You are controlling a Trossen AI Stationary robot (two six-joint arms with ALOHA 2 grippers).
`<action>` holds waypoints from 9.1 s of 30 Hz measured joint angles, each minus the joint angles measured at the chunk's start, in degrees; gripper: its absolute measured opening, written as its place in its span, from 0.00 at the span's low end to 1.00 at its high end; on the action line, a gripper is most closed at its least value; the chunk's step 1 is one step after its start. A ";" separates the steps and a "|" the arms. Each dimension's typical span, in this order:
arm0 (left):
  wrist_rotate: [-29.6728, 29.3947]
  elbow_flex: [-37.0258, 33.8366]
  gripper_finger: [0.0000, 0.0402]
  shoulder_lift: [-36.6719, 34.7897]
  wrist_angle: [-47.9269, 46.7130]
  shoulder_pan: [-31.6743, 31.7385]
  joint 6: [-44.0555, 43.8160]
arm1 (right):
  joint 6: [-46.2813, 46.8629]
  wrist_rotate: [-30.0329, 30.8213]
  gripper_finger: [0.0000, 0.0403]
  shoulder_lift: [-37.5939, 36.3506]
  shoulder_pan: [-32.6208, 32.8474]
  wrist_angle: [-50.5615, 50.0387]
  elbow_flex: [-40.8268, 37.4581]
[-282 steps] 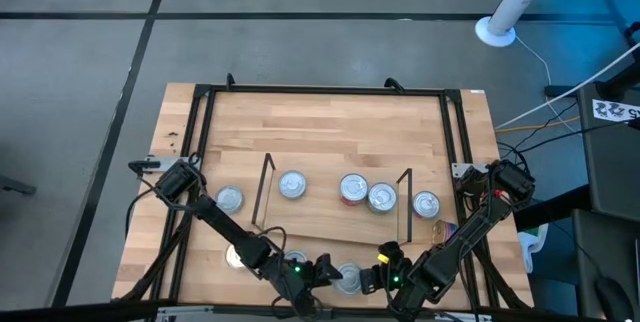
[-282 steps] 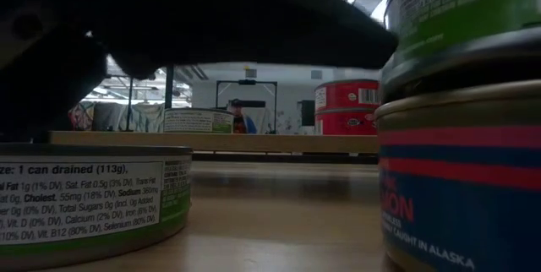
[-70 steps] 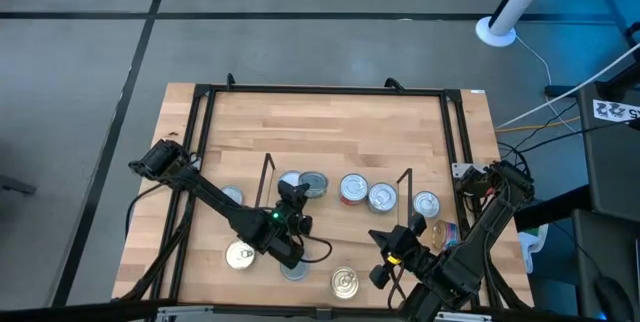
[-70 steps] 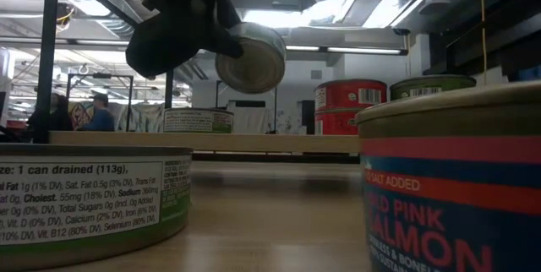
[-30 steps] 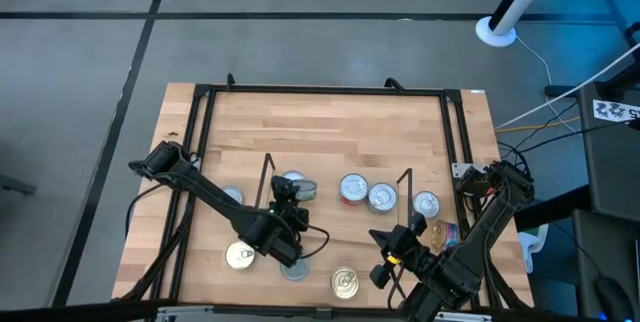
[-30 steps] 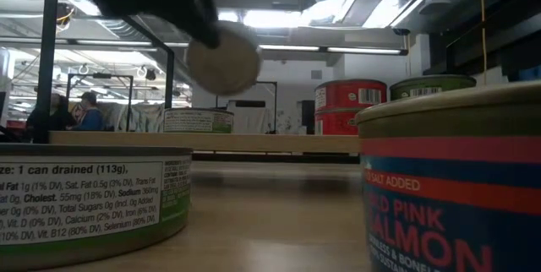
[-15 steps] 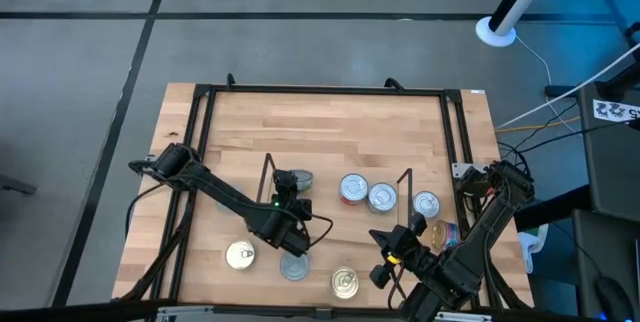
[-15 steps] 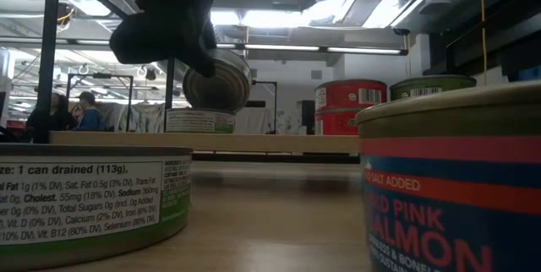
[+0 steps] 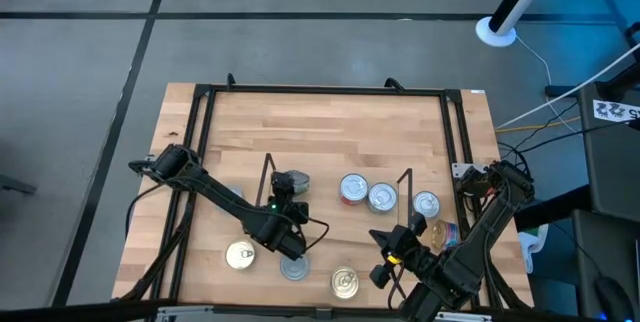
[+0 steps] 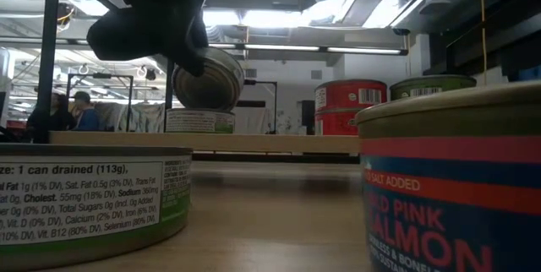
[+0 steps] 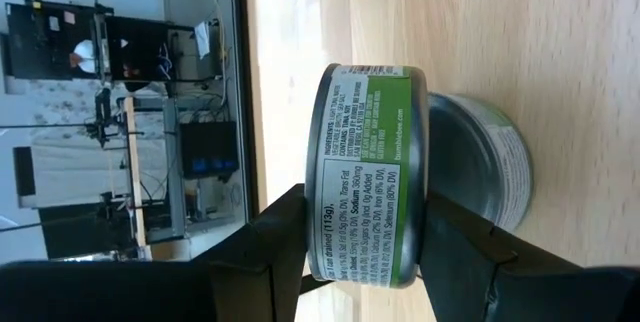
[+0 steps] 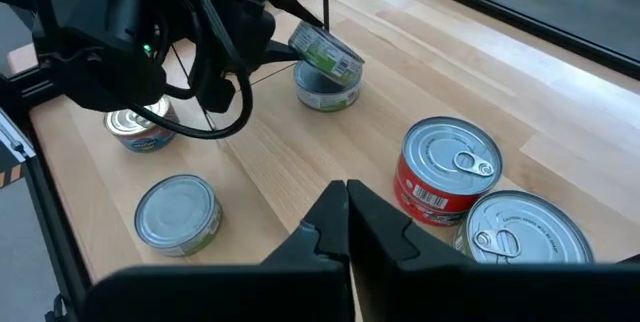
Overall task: Stack canned seafood by type on shelf
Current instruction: Stack the green white tuna on top of the green white tuna can on the shelf, then stack the green white tuna can on top of the green white tuna cans on the shelf
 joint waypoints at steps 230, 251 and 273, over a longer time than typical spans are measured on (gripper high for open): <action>24.19 10.12 0.19 13.31 18.89 -18.42 6.20 | -141.17 -39.34 0.42 11.45 -18.00 83.91 -29.29; 23.33 10.17 0.00 13.20 18.94 -18.38 4.55 | -145.34 -34.80 0.42 11.41 -18.00 83.16 -29.29; 20.39 13.27 0.00 13.20 19.06 -18.12 -11.20 | -138.66 -34.83 0.42 11.34 -18.00 80.63 -29.29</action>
